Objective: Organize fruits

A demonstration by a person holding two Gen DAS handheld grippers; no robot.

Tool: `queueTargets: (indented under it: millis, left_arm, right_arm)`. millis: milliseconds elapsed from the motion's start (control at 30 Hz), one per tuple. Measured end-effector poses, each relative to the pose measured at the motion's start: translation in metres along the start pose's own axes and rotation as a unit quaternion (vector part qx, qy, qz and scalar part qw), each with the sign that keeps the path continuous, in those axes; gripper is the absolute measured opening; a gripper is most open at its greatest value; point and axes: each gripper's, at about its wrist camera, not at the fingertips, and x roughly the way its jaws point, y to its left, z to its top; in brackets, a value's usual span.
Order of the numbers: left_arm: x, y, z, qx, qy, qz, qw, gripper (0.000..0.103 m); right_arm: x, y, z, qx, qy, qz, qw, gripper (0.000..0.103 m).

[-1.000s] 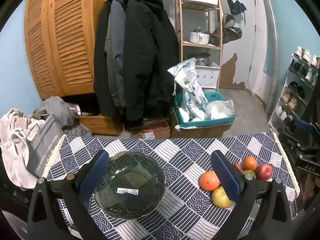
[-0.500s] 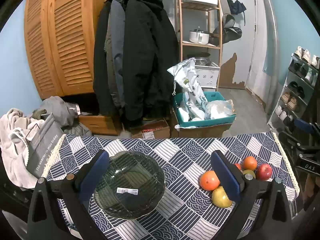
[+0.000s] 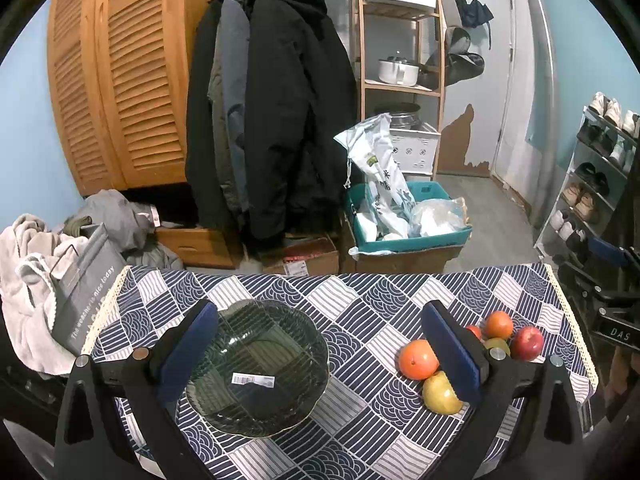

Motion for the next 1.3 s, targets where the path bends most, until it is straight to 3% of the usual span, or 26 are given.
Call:
queueTargets:
  millis: [600, 1300]
  left_arm:
    - [0.006, -0.011, -0.007, 0.009, 0.011, -0.004, 0.9999, 0.102]
    - [0.052, -0.057, -0.022, 0.037, 0.096, -0.025, 0.9944, 0.102]
  right_arm:
    - [0.000, -0.015, -0.009, 0.007, 0.006, -0.005, 1.000, 0.091]
    - [0.018, -0.062, -0.034, 0.034, 0.076, -0.044, 0.996, 0.091]
